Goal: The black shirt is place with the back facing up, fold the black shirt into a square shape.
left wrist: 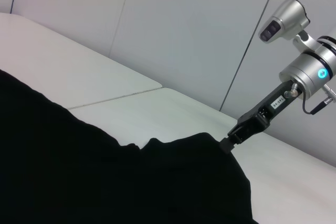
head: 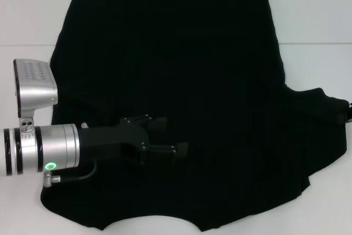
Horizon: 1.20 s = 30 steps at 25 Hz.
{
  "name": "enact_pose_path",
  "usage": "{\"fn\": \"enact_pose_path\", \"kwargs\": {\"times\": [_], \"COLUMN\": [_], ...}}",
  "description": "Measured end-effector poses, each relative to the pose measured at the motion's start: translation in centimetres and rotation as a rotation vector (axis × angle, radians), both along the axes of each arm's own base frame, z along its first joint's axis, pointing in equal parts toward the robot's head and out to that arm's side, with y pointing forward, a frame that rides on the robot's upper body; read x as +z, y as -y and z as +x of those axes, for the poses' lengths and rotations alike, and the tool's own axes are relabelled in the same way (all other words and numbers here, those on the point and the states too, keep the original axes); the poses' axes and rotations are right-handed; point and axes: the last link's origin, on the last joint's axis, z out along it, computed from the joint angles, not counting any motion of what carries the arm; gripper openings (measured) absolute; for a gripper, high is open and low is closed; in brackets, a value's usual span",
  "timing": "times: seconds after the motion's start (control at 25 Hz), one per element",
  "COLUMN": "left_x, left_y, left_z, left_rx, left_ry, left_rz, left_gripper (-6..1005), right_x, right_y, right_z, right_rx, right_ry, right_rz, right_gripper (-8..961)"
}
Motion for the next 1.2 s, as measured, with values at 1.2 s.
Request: {"fn": "enact_pose_path", "kwargs": {"times": [1.2], "left_x": [1.0], "left_y": [0.1], "left_z": [-0.9], "left_rx": [0.036], "left_ry": [0.007], "left_rz": [0.019], "left_gripper": [941], "right_x": [-9.3], "right_y": [-3.6], "right_z": [-13.1], "right_rx": [0.233], "right_ry": [0.027], "right_rz": [-0.164], "right_gripper": [204]}}
